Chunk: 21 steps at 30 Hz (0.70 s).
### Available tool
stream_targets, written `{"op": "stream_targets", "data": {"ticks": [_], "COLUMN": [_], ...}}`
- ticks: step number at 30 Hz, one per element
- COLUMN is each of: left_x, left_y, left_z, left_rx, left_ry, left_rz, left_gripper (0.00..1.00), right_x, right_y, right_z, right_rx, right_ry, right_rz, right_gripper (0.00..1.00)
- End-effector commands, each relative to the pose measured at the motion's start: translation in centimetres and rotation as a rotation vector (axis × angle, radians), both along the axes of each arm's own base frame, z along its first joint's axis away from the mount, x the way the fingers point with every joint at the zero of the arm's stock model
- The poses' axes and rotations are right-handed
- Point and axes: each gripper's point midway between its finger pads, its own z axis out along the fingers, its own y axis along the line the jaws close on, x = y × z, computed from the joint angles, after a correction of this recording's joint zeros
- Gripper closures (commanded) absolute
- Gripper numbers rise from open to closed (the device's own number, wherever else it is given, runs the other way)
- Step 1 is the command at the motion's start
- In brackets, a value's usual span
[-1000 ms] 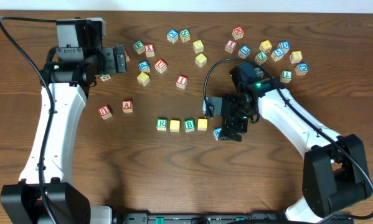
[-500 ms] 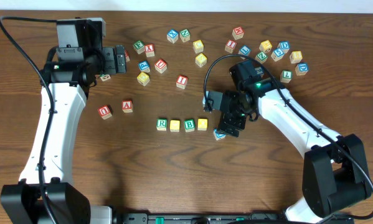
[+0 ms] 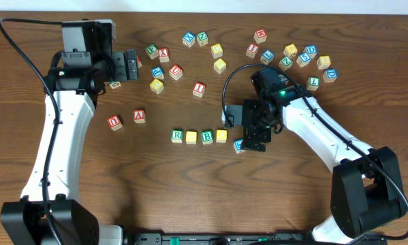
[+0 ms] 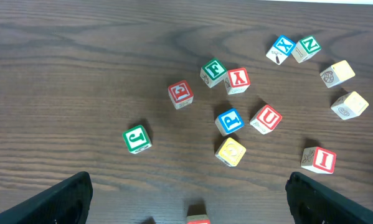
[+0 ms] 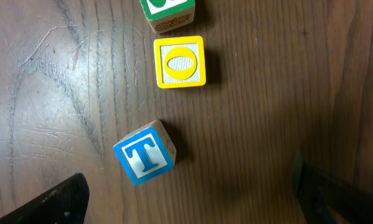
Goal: Spell out ROBOT
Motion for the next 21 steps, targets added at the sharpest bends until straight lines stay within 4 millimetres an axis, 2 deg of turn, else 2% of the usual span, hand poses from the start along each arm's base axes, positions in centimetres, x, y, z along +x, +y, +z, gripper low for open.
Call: {"op": "stream_targets", "data": {"ticks": [1, 6, 13, 21], "left_x": [0.0, 0.0, 0.0, 0.0], "left_y": [-0.2, -0.2, -0.2, -0.2], "left_z": [1.2, 1.2, 1.2, 1.2], "left_rx": [-0.005, -0.005, -0.005, -0.005], "left_ry": [-0.029, -0.029, -0.029, -0.029], "left_rz": [-0.012, -0.012, -0.012, -0.012], "left_gripper": [0.02, 0.02, 0.02, 0.02], "right_x": [0.4, 0.6, 0.5, -0.5], "right_y": [0.2, -0.8, -0.8, -0.5], "right_z": [0.5, 0.1, 0.1, 0.1], "right_rx": [0.016, -0.041, -0.039, -0.016], "right_ry": [-0.015, -0.027, -0.023, -0.008], "right_rz": [0.019, 0.008, 0.009, 0.108], "right_gripper": [0.01, 0.01, 0.01, 0.21]}}
